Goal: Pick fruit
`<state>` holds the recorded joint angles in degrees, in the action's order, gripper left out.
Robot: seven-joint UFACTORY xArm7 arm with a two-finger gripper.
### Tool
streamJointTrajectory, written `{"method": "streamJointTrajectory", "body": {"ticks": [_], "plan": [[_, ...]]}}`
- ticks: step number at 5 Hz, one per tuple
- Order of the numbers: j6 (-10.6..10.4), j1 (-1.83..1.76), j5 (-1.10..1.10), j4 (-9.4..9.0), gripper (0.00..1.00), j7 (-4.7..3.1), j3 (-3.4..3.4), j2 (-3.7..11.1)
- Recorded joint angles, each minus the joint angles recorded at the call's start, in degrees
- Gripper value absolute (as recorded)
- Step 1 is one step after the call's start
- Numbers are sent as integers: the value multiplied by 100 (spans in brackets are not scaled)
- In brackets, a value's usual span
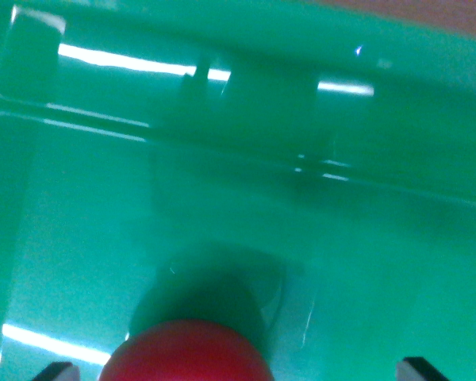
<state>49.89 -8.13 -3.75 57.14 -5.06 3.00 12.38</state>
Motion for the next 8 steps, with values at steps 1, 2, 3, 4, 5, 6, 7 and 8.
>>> {"method": "streamJointTrajectory", "body": {"ticks": [1,2,3,4,5,6,7,8], "plan": [[0,0,0,0,0,0,0,0],[-182,-28,2,-169,0,-20,3,69],[-182,-28,2,-169,0,-20,3,69],[-347,-53,4,-321,0,-38,5,131],[-347,-53,4,-321,0,-38,5,131],[-483,-73,6,-447,0,-53,7,183],[-483,-73,6,-447,0,-53,7,183],[-579,-88,7,-535,0,-63,8,219]]}}
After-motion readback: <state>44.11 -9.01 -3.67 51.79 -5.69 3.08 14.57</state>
